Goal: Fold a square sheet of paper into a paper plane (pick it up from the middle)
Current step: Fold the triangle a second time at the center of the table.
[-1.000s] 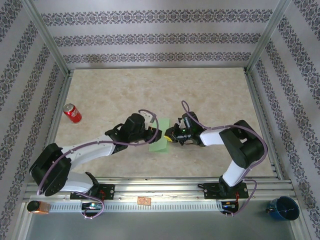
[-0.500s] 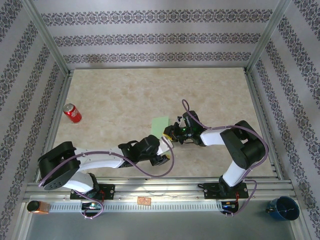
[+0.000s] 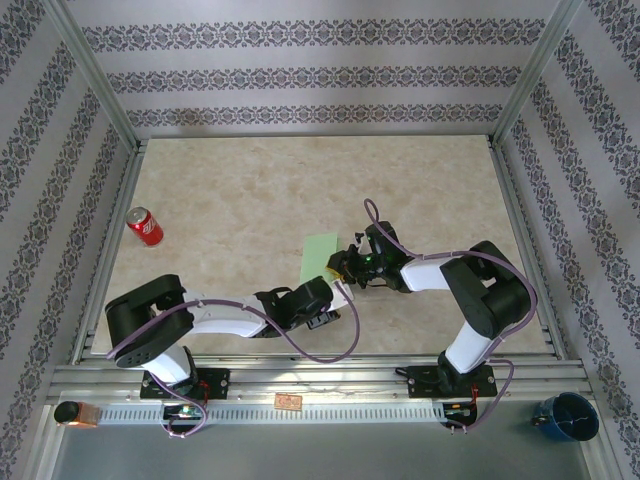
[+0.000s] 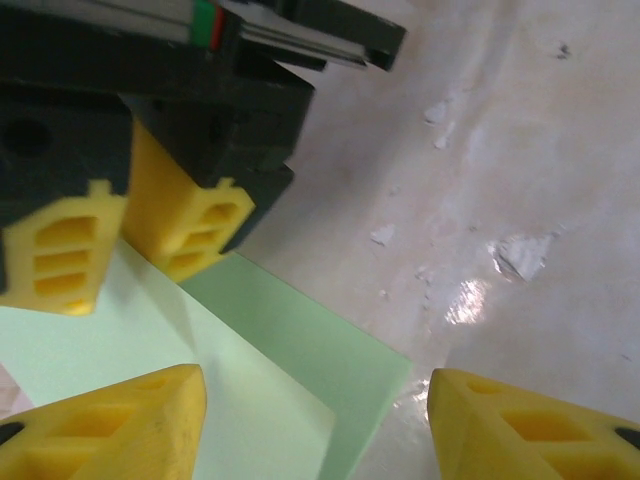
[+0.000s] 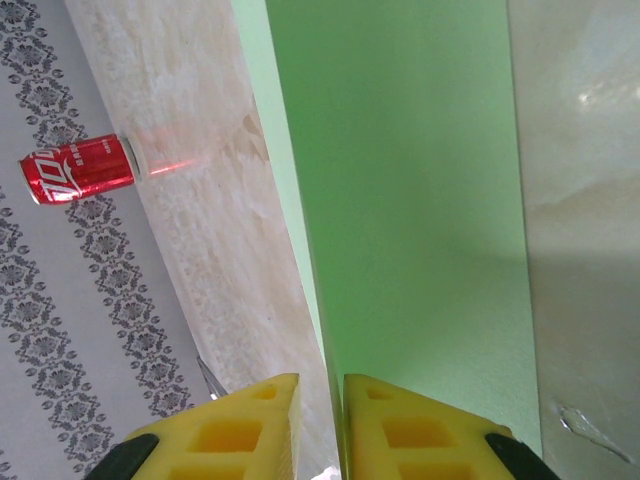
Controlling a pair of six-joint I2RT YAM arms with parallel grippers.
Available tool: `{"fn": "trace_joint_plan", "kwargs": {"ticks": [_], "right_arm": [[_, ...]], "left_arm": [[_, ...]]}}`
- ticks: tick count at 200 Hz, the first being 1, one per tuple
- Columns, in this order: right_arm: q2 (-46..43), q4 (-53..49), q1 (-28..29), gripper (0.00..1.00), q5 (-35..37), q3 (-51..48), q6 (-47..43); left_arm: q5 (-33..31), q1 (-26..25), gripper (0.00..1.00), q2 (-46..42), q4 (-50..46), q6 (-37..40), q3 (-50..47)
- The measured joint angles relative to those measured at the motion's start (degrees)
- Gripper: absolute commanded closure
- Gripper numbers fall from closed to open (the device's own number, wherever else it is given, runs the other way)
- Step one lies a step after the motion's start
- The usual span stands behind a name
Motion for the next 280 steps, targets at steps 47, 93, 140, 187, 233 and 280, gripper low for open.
{"fn": "trace_joint_plan", "kwargs": {"ticks": [47,93,140,187,233,280], "right_arm": [[0.0,0.0,0.0,0.79,0.0,-0.1,0.0],[0.0,0.0,-0.1,0.79,0.0,-0.2,0.0],[0.0,-0.1,-0.1,0.79,0.0,-0.4,0.0],[-0.1,-0.1,-0.1,0.79,0.0,-0.9,0.0],[-4.0,-3.6,-2.0,0.70,0.9,-1.8,-1.7],[-15.6,-15.9,-4.7,0.66,6.1,-2.8,-8.1]], "left_arm": [[-2.8,0.0,0.53,0.8,0.7,0.9,0.6],[-4.1,0.0,0.67,0.8,0.9,1.9,0.6],[-4.5,0.0,0.87,0.8,0.9,2.2,0.6],[-4.5,0.0,1.00,0.8,0.9,1.5,0.6],[-1.5,1.0,1.00,-1.0,-0.5,-4.7,1.0],[13.1,9.6,1.00,-5.1,-1.4,-18.0,2.4]]}}
